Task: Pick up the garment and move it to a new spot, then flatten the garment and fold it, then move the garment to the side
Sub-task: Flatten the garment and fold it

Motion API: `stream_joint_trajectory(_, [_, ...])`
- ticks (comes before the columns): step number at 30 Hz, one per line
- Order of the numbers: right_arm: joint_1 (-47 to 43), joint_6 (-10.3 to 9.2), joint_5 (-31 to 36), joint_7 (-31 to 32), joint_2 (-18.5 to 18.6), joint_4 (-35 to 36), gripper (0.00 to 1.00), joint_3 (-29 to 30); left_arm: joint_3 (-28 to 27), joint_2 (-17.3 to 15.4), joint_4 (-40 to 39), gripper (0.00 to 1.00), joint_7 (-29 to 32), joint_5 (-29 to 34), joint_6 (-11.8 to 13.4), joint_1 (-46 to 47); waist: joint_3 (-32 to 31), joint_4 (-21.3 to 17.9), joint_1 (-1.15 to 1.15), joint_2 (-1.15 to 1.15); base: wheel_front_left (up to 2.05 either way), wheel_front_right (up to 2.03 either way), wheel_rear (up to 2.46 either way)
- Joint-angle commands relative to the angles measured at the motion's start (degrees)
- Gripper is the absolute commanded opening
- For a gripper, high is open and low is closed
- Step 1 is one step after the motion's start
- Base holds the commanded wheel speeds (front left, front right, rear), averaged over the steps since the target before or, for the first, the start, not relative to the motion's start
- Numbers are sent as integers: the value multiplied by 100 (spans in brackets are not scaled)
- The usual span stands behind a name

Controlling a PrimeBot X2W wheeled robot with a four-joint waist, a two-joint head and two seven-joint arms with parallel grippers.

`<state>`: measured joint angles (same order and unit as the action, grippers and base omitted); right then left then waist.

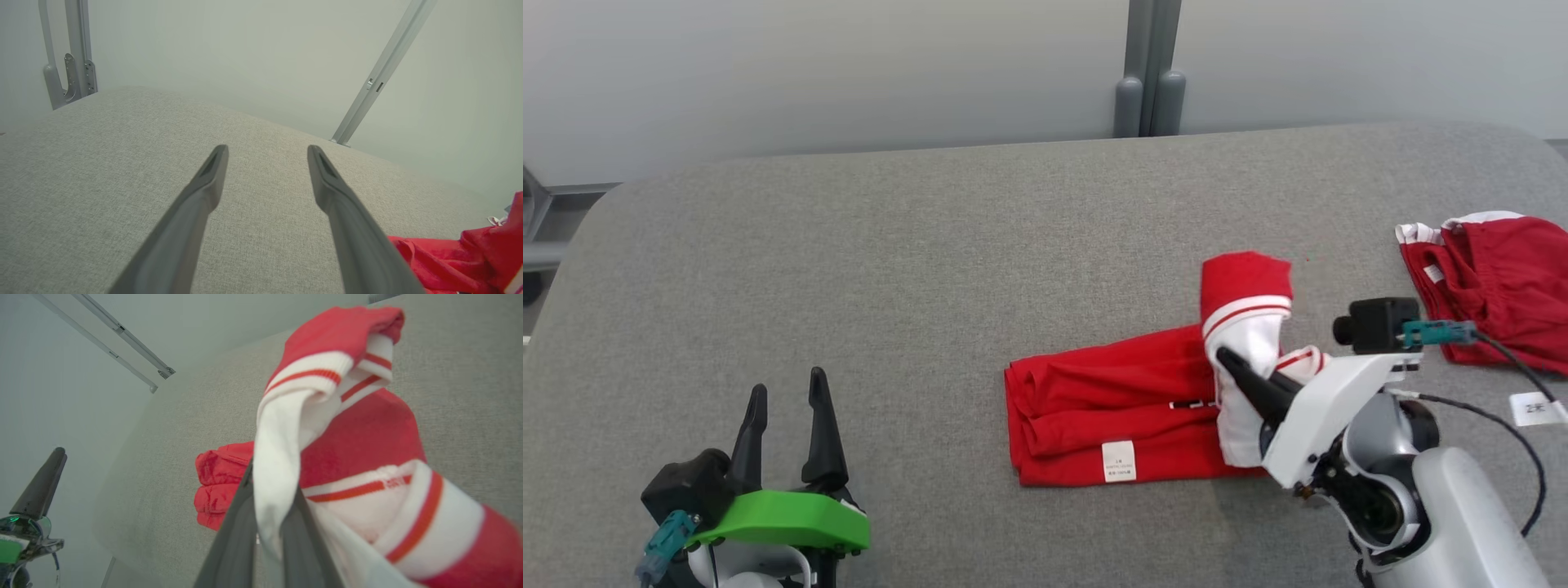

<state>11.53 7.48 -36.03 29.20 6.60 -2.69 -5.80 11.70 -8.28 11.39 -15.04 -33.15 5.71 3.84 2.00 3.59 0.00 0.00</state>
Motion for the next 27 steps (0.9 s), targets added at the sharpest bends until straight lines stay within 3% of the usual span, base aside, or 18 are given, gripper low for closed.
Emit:
stream_joint_trajectory(1, [-77,2,37,26,-94,-35,0,-156,30,-13,-1,100,-6,8,-20,-91,-48,84,0,0,0,0,0])
stream_joint_trajectory(11, [423,2,53,-436,-354,-1266,0,-735,160,33,66,100,11,17,-53,7,-97,320,0,0,0,0,0])
stream_joint_trajectory(24, [1627,3,-949,-1629,-365,-3529,0,-1948,408,165,264,100,21,38,-169,215,-88,803,0,0,0,0,0])
stream_joint_trajectory(25, [1699,3,-1020,-1685,-364,-3631,13,-2060,413,172,276,100,18,37,-176,222,-91,819,0,0,0,0,0])
stream_joint_trajectory(26, [1760,3,-1097,-1741,-363,-3721,36,-2157,418,178,285,100,16,36,-174,229,-96,832,0,0,0,0,0])
stream_joint_trajectory(27, [1816,2,-1172,-1789,-362,-3806,87,-2246,418,182,296,100,13,35,-177,234,-105,841,0,0,0,0,0])
